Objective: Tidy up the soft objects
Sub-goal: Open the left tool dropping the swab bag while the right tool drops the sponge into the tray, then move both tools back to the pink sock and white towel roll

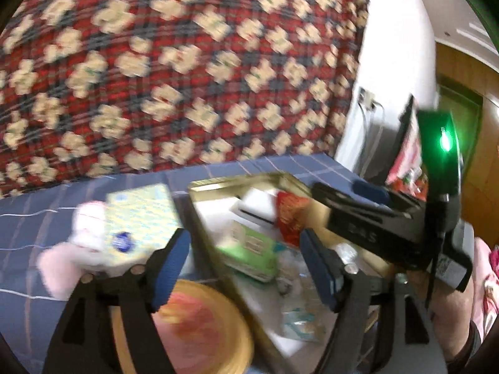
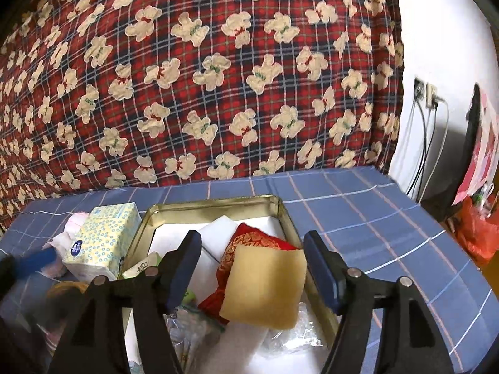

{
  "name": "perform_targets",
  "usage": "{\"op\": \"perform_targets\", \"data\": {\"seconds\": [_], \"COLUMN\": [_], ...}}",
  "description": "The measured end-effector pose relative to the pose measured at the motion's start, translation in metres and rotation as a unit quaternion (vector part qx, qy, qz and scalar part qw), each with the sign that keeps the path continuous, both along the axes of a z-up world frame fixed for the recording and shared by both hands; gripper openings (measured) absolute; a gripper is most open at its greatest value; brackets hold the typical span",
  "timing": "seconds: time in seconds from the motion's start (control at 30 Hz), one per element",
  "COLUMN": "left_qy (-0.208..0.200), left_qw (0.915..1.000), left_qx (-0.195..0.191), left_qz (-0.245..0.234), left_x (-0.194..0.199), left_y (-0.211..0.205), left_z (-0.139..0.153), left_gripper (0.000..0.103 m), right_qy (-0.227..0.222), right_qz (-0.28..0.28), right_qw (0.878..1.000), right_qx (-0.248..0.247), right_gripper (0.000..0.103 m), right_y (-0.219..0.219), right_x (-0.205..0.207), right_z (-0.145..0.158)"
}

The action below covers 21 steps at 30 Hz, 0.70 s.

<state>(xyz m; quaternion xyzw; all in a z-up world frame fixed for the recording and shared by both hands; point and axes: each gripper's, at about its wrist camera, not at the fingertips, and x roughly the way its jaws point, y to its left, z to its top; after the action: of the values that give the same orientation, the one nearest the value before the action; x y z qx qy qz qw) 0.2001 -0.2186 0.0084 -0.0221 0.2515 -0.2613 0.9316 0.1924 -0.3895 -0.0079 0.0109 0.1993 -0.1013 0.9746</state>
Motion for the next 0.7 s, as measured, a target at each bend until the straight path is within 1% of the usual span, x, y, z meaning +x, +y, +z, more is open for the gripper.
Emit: {"op": "perform_targets", "data": {"seconds": [0.07, 0.13, 0.17, 0.2, 0.23, 0.27, 0.3, 0.37, 0.4, 0.43, 0.5, 0.57, 0.6, 0.7], "left_qy": [-0.008, -0.015, -0.018, -0.014, -0.008, -0.001, 0.013, 0.04, 0.057, 0.066, 0.09, 0.117, 0.124, 0.109], "left_qw": [0.9995, 0.9975, 0.9951, 0.9933, 0.9882, 0.9841, 0.9811, 0.9773, 0.9738, 0.9732, 0.9749, 0.9754, 0.9754, 0.9769], "left_qx": [-0.005, -0.004, 0.001, 0.01, 0.022, 0.025, 0.025, 0.024, 0.024, 0.02, 0.012, 0.017, 0.023, 0.042], "left_qz": [0.029, 0.069, 0.097, 0.114, 0.152, 0.176, 0.191, 0.207, 0.219, 0.219, 0.203, 0.186, 0.181, 0.179], "left_x": [0.003, 0.009, 0.015, 0.02, 0.03, 0.037, 0.047, 0.063, 0.072, 0.075, 0.084, 0.09, 0.091, 0.088], "left_y": [0.024, 0.054, 0.07, 0.08, 0.098, 0.113, 0.126, 0.145, 0.155, 0.159, 0.163, 0.16, 0.159, 0.156], "left_z": [0.006, 0.011, 0.012, 0.012, 0.011, 0.007, 0.002, -0.01, -0.019, -0.025, -0.041, -0.054, -0.057, -0.058], "left_gripper": [0.082, 0.085, 0.089, 0.089, 0.089, 0.089, 0.089, 0.089, 0.089, 0.089, 0.089, 0.082, 0.082, 0.082], "right_qy": [-0.012, -0.017, -0.017, -0.014, -0.009, -0.003, 0.004, 0.018, 0.027, 0.036, 0.051, 0.072, 0.078, 0.1], "right_qz": [0.006, 0.024, 0.035, 0.053, 0.075, 0.091, 0.113, 0.153, 0.171, 0.188, 0.209, 0.222, 0.23, 0.241], "right_qw": [1.0, 1.0, 0.999, 0.998, 0.996, 0.994, 0.991, 0.984, 0.98, 0.977, 0.974, 0.971, 0.969, 0.965], "right_qx": [-0.004, 0.011, 0.021, 0.034, 0.05, 0.06, 0.072, 0.09, 0.095, 0.094, 0.076, 0.049, 0.04, 0.033], "right_gripper": [0.071, 0.071, 0.071, 0.071, 0.071, 0.071, 0.071, 0.071, 0.071, 0.071, 0.071, 0.071, 0.071, 0.071], "right_y": [0.004, 0.006, 0.007, 0.01, 0.014, 0.019, 0.025, 0.041, 0.052, 0.064, 0.089, 0.116, 0.128, 0.154], "right_x": [-0.004, -0.006, -0.006, -0.004, -0.001, 0.002, 0.006, 0.015, 0.021, 0.027, 0.037, 0.049, 0.055, 0.075], "right_z": [0.004, 0.01, 0.013, 0.016, 0.019, 0.021, 0.023, 0.027, 0.028, 0.029, 0.03, 0.027, 0.026, 0.022]}}
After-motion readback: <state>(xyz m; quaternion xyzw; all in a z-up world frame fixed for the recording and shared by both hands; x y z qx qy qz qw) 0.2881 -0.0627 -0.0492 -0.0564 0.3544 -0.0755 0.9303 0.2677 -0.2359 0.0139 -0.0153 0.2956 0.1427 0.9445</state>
